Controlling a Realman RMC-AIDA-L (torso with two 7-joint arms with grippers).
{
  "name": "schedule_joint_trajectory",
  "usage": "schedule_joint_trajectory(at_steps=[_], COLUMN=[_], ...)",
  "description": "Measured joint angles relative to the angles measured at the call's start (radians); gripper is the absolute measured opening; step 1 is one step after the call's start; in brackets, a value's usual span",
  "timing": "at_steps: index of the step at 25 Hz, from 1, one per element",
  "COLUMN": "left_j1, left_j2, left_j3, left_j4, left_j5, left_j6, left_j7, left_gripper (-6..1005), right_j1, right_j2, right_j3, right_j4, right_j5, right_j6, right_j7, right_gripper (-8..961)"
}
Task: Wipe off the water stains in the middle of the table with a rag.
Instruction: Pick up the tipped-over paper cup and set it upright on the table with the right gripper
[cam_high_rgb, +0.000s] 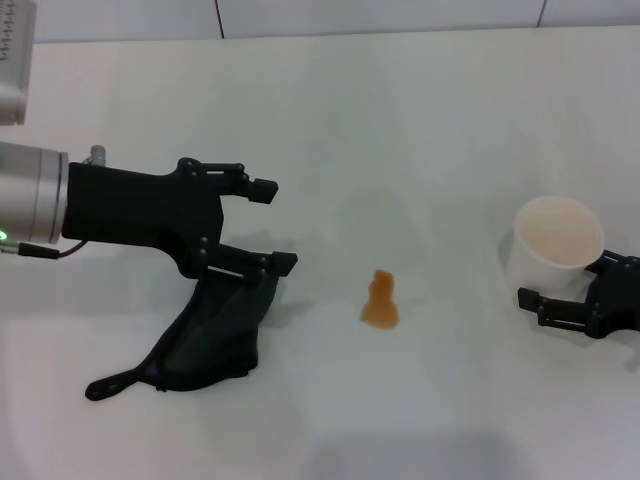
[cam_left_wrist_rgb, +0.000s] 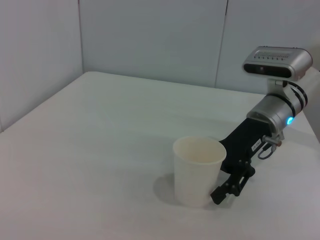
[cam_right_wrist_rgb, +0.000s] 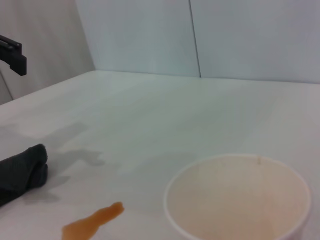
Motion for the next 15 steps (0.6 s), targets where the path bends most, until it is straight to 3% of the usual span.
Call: schedule_joint_trajectory(at_steps=[15], left_j1=[0.004], left_j2=[0.003], left_j3=[-0.003], left_j4=[0.0], left_j5=[0.0], left_j6=[0.0], left_j7=[0.005], left_gripper=[890], right_j1=[-0.044], right_j2=[0.0], right_j3=[0.067], right_j4=[-0.032], right_j5=[0.002], right_j6=[-0.041], right_j7=[-0.001], right_gripper=[872])
